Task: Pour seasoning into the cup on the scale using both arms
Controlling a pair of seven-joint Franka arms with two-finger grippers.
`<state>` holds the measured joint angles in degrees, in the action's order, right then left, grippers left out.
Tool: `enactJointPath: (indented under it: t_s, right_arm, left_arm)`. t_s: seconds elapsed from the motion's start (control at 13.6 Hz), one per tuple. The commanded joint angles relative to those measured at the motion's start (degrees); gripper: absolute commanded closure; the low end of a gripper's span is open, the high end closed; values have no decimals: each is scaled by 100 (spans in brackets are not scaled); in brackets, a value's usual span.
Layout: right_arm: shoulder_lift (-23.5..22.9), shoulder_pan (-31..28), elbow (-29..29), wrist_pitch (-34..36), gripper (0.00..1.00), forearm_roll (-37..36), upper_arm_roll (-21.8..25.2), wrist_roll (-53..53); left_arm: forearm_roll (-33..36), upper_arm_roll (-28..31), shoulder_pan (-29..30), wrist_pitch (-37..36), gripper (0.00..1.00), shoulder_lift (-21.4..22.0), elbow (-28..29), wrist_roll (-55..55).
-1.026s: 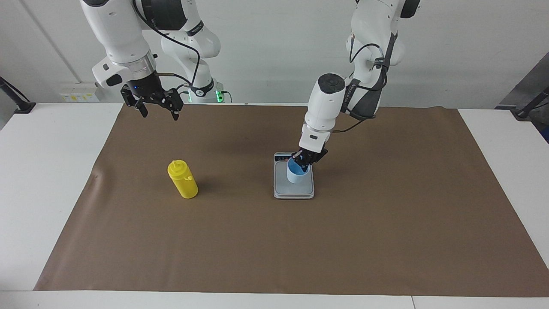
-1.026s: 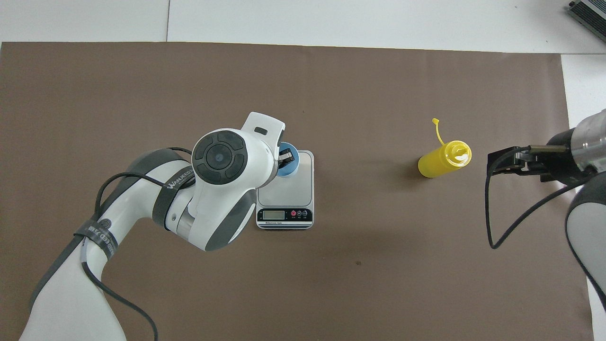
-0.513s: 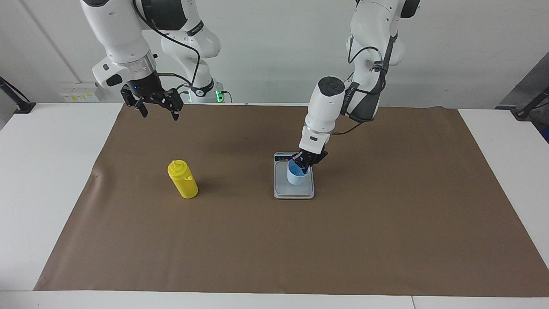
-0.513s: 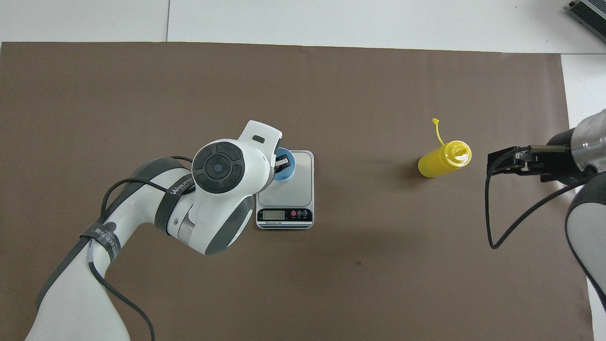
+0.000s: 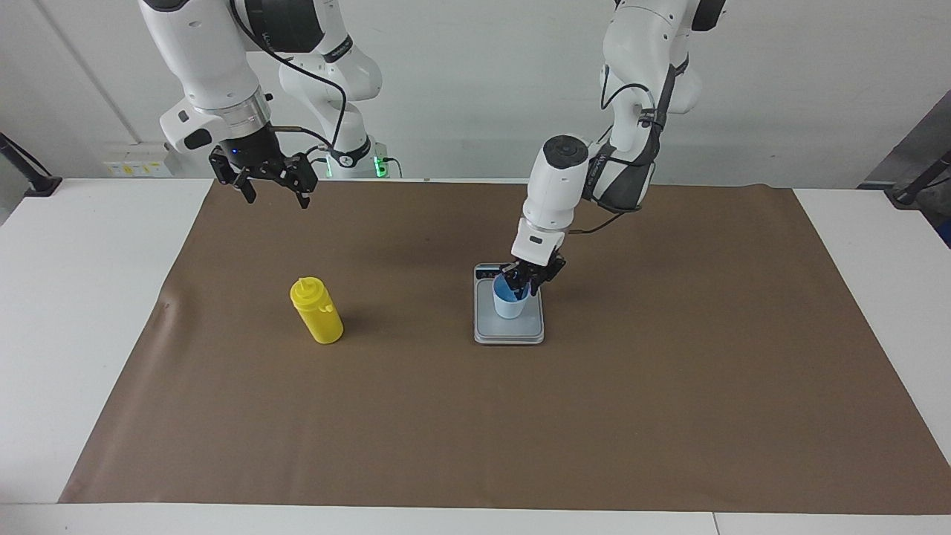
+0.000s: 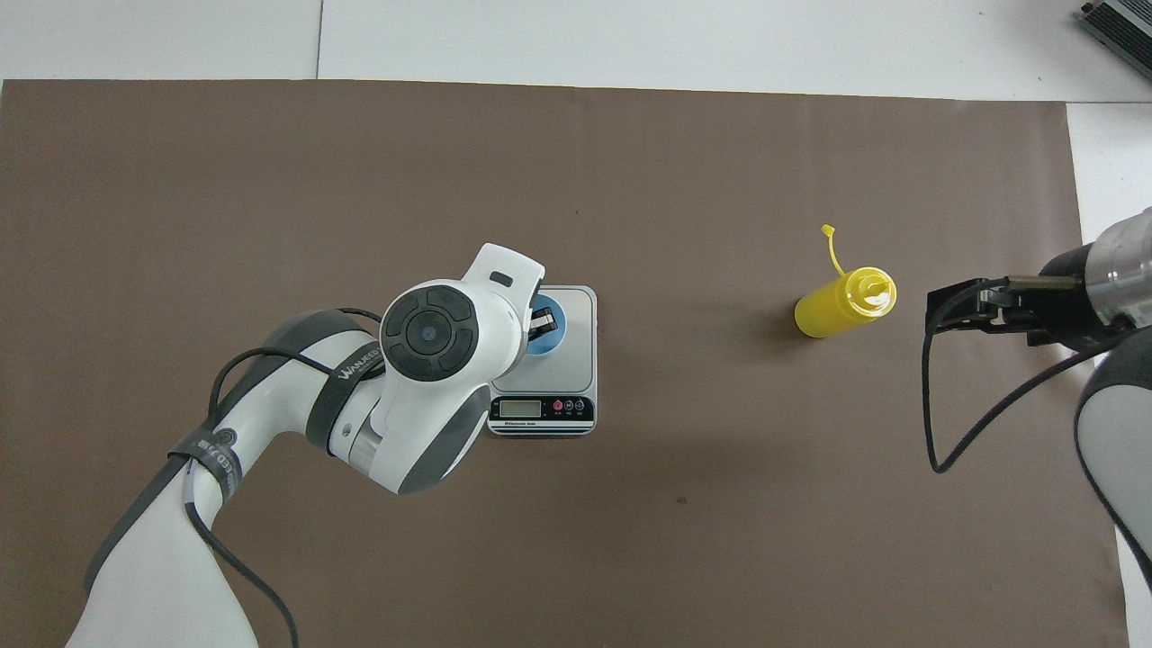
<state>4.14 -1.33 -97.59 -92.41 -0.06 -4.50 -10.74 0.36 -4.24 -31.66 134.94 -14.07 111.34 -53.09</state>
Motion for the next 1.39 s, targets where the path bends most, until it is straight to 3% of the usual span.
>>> enactJointPath:
  t_s: [0.0, 0.44, 1.1, 1.32]
  right_arm:
    - [43, -78, -23, 21, 0, -11, -51, -69]
    - [43, -78, -23, 21, 0, -11, -60, -78]
    - [43, -78, -23, 21, 0, -11, -60, -69]
    - [43, -78, -23, 21, 0, -11, -60, -69]
  left_arm:
    - [219, 143, 80, -326, 0, 290, -67, 96]
    - [219, 152, 1134, -1442, 0, 624, -701, 1737]
    - [140, 160, 2497, -2884, 0, 1380, -675, 4972]
    - [26, 187, 2753, -3104, 0, 1539, -701, 5422]
